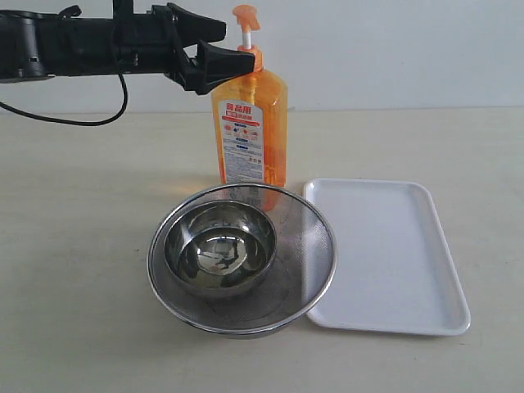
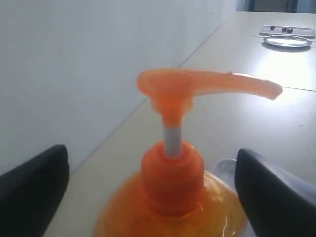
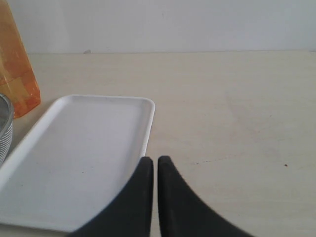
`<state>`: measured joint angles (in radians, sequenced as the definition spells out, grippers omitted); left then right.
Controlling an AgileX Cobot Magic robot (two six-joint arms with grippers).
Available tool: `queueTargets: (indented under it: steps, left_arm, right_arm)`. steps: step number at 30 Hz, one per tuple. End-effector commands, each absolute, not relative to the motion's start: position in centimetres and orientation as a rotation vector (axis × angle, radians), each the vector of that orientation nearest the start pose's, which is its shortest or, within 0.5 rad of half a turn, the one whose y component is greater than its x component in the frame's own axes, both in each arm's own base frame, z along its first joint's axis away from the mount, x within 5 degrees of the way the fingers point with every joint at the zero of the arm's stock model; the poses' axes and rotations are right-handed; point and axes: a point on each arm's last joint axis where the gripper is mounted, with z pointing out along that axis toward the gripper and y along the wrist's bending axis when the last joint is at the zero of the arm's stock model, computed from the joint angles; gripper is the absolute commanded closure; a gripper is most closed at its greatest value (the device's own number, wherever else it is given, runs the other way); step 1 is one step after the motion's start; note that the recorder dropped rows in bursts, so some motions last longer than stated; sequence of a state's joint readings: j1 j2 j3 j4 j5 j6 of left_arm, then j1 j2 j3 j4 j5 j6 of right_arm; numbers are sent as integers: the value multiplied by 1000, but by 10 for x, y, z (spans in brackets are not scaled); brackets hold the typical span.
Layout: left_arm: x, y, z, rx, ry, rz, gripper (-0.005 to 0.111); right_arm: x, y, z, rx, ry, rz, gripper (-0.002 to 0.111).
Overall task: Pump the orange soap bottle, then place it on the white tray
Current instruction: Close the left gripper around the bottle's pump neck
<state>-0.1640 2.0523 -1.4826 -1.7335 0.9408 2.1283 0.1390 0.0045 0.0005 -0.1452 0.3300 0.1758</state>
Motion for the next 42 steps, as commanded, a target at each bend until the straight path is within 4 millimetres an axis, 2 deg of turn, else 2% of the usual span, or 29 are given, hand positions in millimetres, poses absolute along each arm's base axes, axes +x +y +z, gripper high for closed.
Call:
queueTargets:
  steps: [1, 16, 20, 26, 33, 39, 42]
  left_arm:
    - [429, -158, 247, 1006, 1471, -764, 22]
    - [433, -162, 242, 992, 1515, -713, 25]
    - [438, -163, 239, 995, 1508, -720, 29]
    - [443, -168, 234, 1017, 1465, -790, 29]
    - [447, -169, 226, 1019, 1471, -792, 29]
    - [449, -169, 230, 1019, 1460, -780, 48]
    - [450, -170, 234, 1023, 1444, -782, 49]
  right_arm:
    - [54, 3, 184, -53, 1803, 79, 108]
    - [54, 3, 184, -53, 1803, 79, 108]
    - [54, 3, 184, -53, 1803, 79, 108]
    - [54, 3, 184, -53, 1803, 79, 108]
    - [54, 3, 184, -53, 1802, 79, 108]
    - [54, 3, 184, -53, 1802, 79, 108]
    - [54, 3, 184, -53, 1802, 79, 108]
